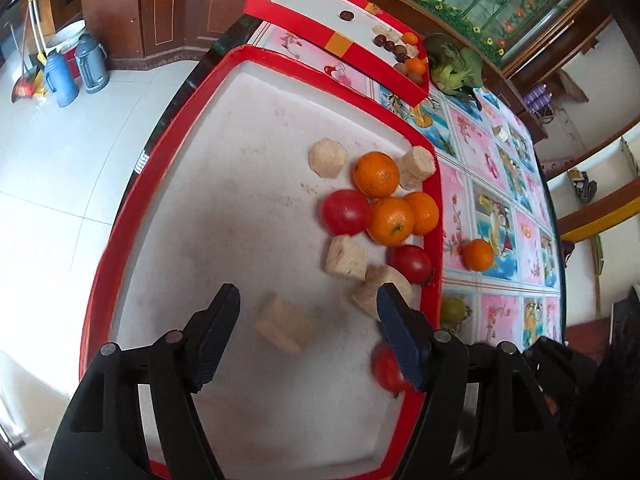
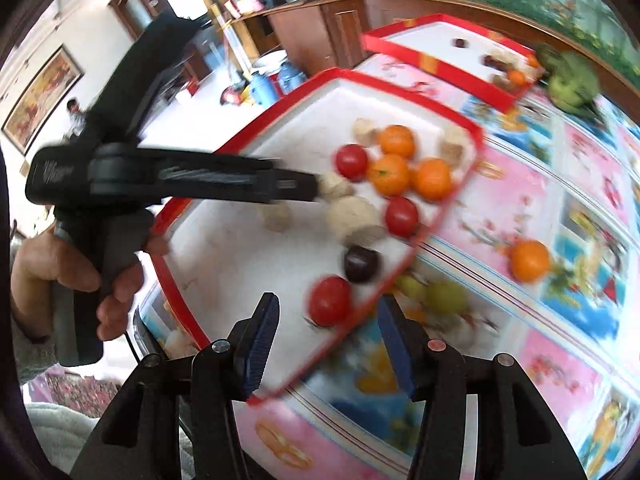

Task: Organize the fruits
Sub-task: 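Grasp the green fruit with the left tool while the right tool grasps an orange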

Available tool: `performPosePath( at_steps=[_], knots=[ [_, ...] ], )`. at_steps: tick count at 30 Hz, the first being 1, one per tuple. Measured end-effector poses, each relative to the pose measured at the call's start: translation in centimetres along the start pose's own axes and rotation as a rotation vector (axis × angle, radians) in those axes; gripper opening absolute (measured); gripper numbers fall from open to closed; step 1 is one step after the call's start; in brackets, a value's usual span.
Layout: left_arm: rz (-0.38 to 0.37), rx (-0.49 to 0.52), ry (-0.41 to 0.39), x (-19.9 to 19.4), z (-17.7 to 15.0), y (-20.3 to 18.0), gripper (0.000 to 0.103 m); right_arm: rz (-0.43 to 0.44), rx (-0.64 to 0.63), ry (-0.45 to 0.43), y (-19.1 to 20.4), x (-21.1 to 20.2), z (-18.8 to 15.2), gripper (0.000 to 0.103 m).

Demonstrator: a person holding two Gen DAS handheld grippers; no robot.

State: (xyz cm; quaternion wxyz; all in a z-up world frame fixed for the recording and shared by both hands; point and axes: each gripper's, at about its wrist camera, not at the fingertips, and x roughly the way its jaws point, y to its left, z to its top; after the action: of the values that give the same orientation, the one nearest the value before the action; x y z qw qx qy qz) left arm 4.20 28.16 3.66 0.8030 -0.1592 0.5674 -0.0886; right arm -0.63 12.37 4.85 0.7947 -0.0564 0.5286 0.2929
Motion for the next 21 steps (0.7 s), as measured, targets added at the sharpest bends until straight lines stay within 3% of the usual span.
performPosePath(
  at_steps=[5, 10, 15, 21],
  knots=[
    [-0.028, 0.016, 0.006, -0.8, -2.4, -1.8, 0.071, -0.053, 0.118, -0.005, -4.5, -2.0, -2.3, 0.054],
    [-0.036, 0.128, 0.029, -0.6, -3.5, -5.9, 0.071, -0.101, 0.216, 0.009, -8.7, -3.1, -4.3, 0.054],
    [-0.035, 0.236, 0.024, -0.4, -3.9, -10.1, 0.071, -0.11, 0.248, -0.004, -10.3, -4.1, -5.3, 0.054],
    [-0.021, 0.267, 0.043, 0.8, -4.0, -12.5, 0.071, -0.108, 0.243, -0.013, -10.8, -5.1, -5.9, 0.054]
  ],
)
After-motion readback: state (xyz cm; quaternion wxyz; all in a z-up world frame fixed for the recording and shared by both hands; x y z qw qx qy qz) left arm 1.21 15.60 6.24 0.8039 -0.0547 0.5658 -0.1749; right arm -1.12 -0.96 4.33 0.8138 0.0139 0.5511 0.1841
